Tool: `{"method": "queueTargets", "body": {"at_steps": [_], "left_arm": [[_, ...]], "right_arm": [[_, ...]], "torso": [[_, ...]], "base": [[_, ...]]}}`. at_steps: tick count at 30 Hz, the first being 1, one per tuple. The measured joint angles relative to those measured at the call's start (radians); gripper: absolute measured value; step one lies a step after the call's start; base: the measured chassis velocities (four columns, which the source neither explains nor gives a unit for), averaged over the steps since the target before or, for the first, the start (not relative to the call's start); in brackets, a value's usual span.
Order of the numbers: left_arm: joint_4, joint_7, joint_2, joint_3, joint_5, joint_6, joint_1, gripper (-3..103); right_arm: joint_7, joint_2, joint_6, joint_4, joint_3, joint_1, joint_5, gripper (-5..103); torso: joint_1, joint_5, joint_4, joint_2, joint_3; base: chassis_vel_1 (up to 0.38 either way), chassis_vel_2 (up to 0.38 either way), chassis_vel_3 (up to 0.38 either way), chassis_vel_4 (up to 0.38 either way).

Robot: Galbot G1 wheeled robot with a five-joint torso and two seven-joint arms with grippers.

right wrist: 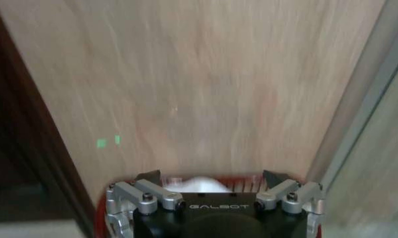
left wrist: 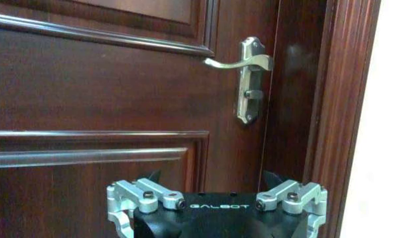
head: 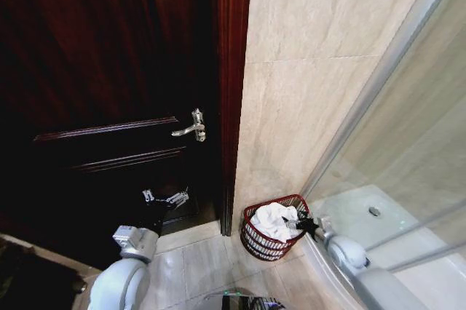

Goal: Discard the used towel into the hamper.

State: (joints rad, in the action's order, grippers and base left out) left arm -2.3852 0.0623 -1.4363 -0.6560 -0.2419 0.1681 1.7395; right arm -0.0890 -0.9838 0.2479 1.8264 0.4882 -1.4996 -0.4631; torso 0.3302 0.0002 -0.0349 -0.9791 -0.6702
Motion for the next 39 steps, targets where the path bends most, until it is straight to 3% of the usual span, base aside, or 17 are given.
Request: {"method": "queueTargets", "body": {"at_steps": [2, 5, 18, 25, 39], "left_arm": [[0.0, 0.0, 0.0, 0.0, 0.0, 0.0, 0.0, 100], [0.0, 0.0, 0.0, 0.0, 0.0, 0.0, 0.0, 100], [0.0, 0.0, 0.0, 0.0, 0.0, 0.0, 0.0, 100], [0.0, 0.0, 0.0, 0.0, 0.0, 0.0, 0.0, 100], [0.0, 0.0, 0.0, 0.0, 0.0, 0.0, 0.0, 100]], "right_arm": [[0.007, -0.036, -0.034, 0.053, 0.033, -0.043, 0.034, 100], [0.027, -0.144, -0.173, 0.165, 0.109, -0.16, 0.145, 100], [0.098, -0.377, -0.448, 0.32, 0.17, -0.377, 0.298, 100], [0.147, -0.427, -0.503, 0.408, 0.153, -0.451, 0.314, 100], [0.191, -0.426, -0.499, 0.543, 0.073, -0.47, 0.359, 100]], "torso": [[0.0, -0.0001, -0.0003, 0.0, 0.0], [0.0, -0.0004, -0.0001, -0.001, 0.0], [0.001, -0.0002, -0.0002, -0.002, -0.001], [0.001, -0.0005, 0.0, -0.003, -0.001], [0.002, -0.0003, -0.0001, -0.004, -0.002]], "base": [[0.0, 0.0, 0.0, 0.0], [0.0, 0.0, 0.0, 0.0], [0.0, 0.0, 0.0, 0.0], [0.0, 0.0, 0.0, 0.0], [0.0, 0.0, 0.0, 0.0]]}}
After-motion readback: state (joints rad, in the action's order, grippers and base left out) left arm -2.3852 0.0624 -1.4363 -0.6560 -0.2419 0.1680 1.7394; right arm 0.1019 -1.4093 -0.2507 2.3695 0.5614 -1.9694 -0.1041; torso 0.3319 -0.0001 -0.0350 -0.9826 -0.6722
